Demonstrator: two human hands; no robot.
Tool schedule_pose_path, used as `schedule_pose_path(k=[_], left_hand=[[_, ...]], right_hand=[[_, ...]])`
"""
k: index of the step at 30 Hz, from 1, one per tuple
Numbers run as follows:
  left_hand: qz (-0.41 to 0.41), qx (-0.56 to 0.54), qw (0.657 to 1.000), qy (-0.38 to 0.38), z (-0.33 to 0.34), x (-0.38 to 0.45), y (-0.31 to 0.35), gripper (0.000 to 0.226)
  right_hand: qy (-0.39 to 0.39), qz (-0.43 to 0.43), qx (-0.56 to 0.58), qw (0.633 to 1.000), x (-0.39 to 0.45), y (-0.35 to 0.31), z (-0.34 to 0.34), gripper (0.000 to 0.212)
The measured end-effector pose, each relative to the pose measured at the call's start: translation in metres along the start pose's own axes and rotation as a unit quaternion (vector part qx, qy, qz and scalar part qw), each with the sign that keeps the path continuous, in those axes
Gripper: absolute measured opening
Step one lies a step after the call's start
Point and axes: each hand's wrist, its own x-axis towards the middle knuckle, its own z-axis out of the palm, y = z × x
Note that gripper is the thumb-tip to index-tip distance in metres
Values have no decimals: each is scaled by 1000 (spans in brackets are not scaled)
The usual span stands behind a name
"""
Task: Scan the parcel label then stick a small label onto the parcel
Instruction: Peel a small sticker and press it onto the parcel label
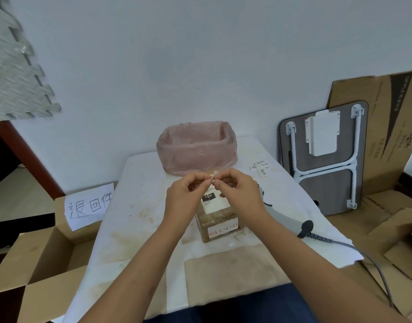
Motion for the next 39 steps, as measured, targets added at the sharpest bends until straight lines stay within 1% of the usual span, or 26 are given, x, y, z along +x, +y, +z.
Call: schedule_pose_path(k=[2,4,6,8,13,20,24,29,33,39], left_hand=[[8,25,1000,7,0,-1,-1,9],[38,71,997,6,-2,-2,-2,9],[70,109,992,-4,-4,-3,-1,9],[81,129,988,-17,-5,-5,1,10],[72,117,990,-28,-6,-7,4,11],[61,105,993,8,-8,-8,3,8],[31,81,996,2,-8,-8,5,5],[-1,38,999,-22,-9,-7,6,11],[-23,-7,999,-43,-9,-7,6,8],[-50,-48,996,-47,-6,-5,6,9]], right_hand=[[-2,29,57,998,-1,-3,-1,8],[-8,59,100,993,-2,-6,-1,16],[-15,84,121,989,-3,-8,-1,21],[-20,102,134,986,-3,-7,-1,20],[-14,109,145,983,-4,-3,3,14],[-45,128,208,969,-6,-1,5,19],[-33,115,191,974,-6,1,7,11],[-14,63,107,992,-6,1,5,4],[4,33,77,996,-5,-1,4,4],[16,11,41,999,-5,0,3,3]])
